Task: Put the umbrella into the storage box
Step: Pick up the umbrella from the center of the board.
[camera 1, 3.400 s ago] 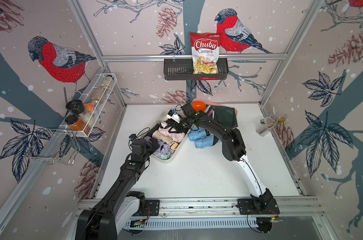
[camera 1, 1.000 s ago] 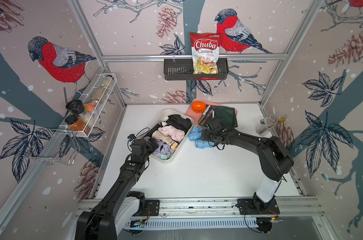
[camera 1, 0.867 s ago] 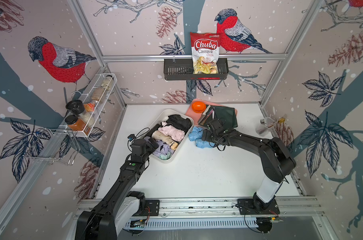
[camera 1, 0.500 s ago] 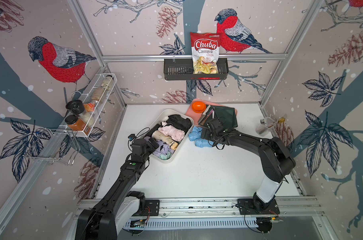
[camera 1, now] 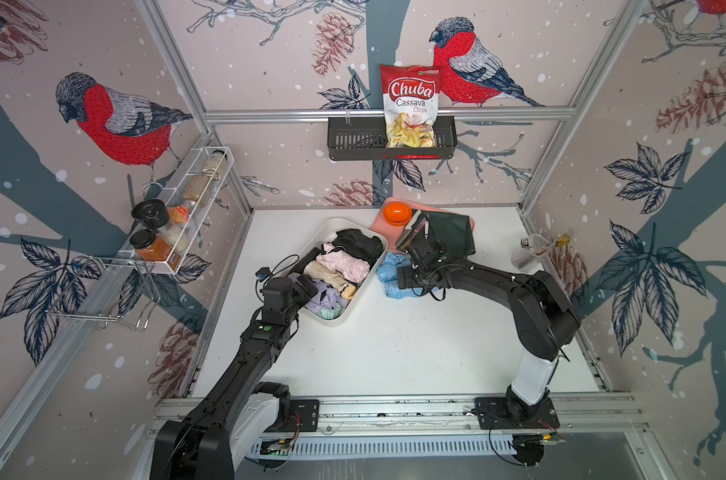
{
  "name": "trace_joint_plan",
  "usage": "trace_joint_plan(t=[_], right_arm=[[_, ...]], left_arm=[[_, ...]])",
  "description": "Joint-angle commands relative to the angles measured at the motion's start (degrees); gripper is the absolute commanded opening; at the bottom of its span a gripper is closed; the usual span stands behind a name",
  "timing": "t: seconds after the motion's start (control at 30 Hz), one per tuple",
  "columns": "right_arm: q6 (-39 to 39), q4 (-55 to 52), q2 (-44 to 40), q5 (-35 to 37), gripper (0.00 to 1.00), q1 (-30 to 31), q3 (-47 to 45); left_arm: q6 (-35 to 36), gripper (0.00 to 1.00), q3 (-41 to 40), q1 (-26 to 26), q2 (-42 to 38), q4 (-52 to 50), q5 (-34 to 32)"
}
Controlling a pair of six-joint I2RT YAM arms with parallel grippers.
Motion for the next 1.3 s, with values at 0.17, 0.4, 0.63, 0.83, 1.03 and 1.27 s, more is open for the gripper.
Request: trace_joint_plan(t=[0.17, 0.4, 0.63, 0.83, 1.03, 1.27], right_arm=[[-5.26, -16.72, -1.31, 12.75, 0.99, -0.14, 1.55], [2.36, -18.33, -4.31, 10.62, 0.99, -2.23, -2.13], [15.90, -13.39, -12.09, 6.41, 0.99, -4.75, -10.18], [22.16, -4.73, -18.93, 0.57, 0.99, -6.34, -17.60], [23.57, 3.37, -19.87, -4.36, 0.99, -8.27, -22.22], [23.84, 9.04, -19.36, -3.58, 0.97, -11.70, -25.66]], left_arm=[[0.18, 0.99, 0.63, -0.08, -0.21, 0.99, -0.53], [0.27, 0.99, 0.89, -0.08, -0.61, 0.77, -0.97], [0.79, 0.99, 1.50, -0.07, -0.87, 0.28, -0.83], [0.97, 0.99, 1.20, -0.07, -1.92, 0.15, -1.60], [0.74, 0.99, 0.37, -0.08, -2.30, 1.04, -1.26], [0.38, 0.99, 0.01, -0.07, -2.63, 1.27, -0.68]])
